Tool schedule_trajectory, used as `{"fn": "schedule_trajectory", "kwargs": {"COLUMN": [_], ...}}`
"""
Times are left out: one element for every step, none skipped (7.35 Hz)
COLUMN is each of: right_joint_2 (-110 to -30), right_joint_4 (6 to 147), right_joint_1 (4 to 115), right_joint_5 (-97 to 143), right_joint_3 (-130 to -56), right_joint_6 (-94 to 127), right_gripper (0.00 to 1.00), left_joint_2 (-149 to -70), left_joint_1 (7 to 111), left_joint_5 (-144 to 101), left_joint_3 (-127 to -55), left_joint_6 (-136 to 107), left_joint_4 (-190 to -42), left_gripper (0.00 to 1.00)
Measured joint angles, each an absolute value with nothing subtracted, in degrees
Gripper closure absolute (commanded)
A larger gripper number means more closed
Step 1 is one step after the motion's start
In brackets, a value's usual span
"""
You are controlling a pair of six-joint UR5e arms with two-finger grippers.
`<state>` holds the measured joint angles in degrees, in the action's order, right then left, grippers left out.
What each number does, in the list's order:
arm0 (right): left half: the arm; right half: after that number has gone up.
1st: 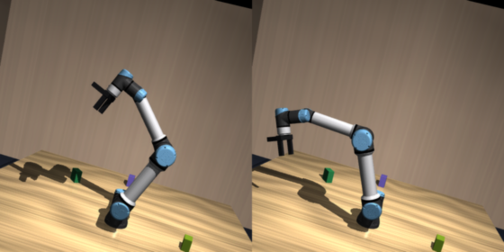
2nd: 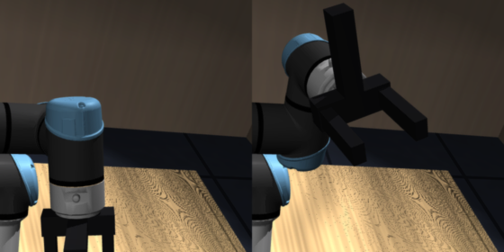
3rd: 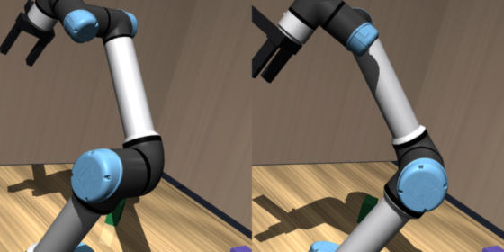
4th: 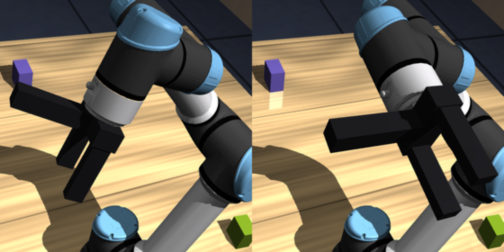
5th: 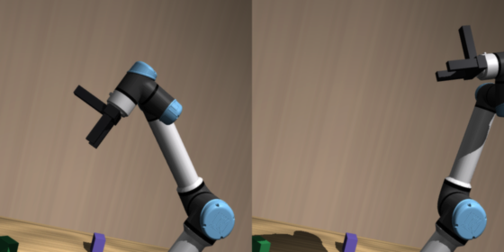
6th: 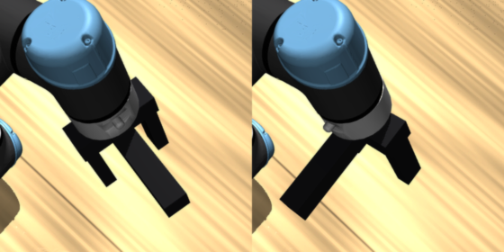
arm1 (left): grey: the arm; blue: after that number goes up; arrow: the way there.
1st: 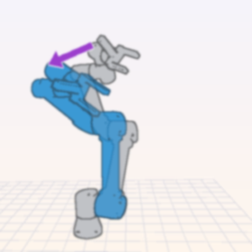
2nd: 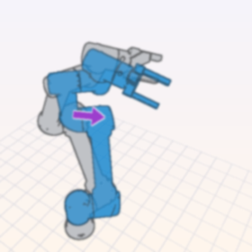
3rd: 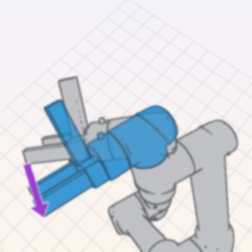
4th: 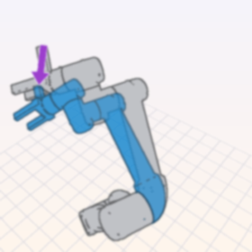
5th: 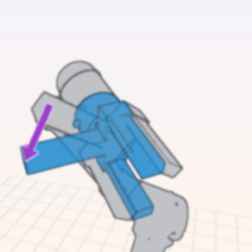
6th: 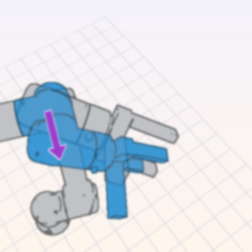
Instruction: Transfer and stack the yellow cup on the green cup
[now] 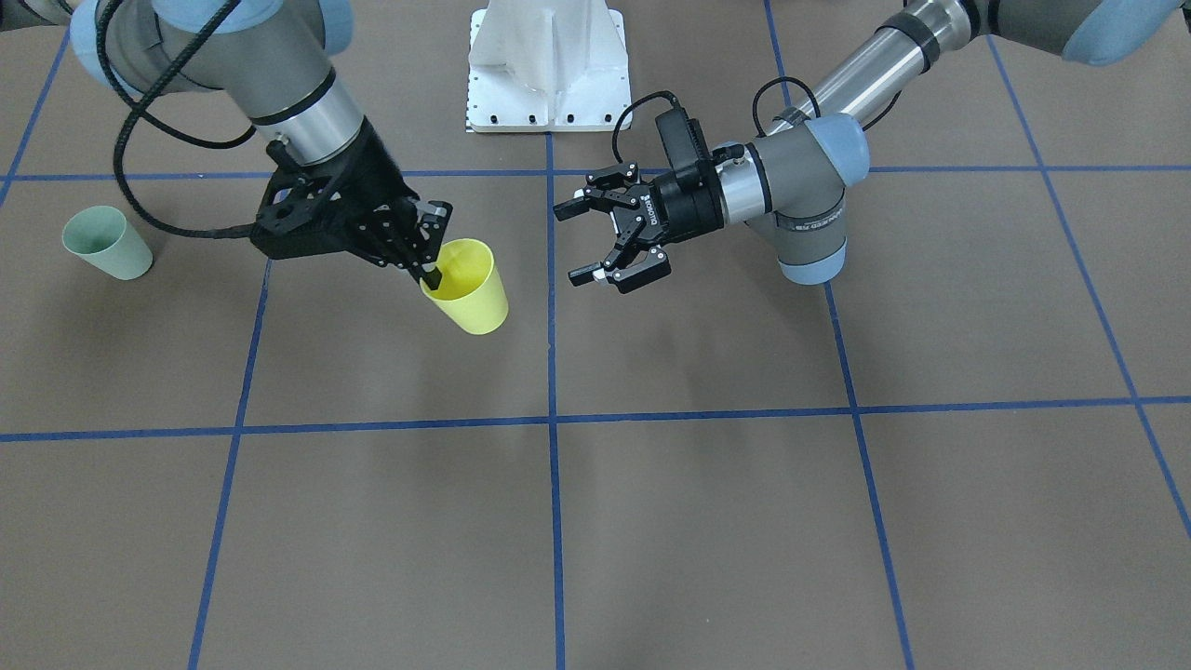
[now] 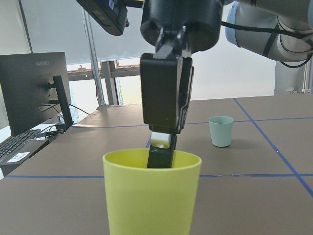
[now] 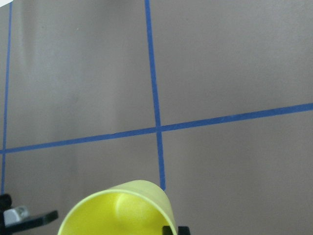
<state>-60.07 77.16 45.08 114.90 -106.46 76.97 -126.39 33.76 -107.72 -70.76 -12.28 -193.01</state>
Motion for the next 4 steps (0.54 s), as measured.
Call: {"fn": "schedule_trajectory", "kwargs": {"right_joint_2": [-61.8, -63.0, -63.7, -64.4], "right_joint_4": [78.0, 81.3, 86.4, 90.9], "right_joint_1": [48.2, 51.5, 55.3, 58.8], "right_joint_5": [115.1, 115.8, 117.4, 119.4], "right_joint_3": [-105.8, -105.2, -104.9, -104.6], "right_joint_6": [73.9, 67.9, 60.1, 52.4], "right_gripper": [1.00, 1.00, 1.00, 1.00], "left_joint_2": [-126.3, -126.0, -125.3, -124.6], "left_joint_1": [33.9, 34.1, 34.8, 36.4], "left_joint_5": [-106.3, -104.6, -103.1, -102.5], "left_joint_3": [-70.8, -70.8, -71.1, -72.2], "left_joint_6": [-12.4, -12.5, -12.5, -12.5], "left_joint_4": [-192.9, -192.8, -191.9, -188.7], "left_gripper": [0.00, 0.00, 0.00, 0.00]}}
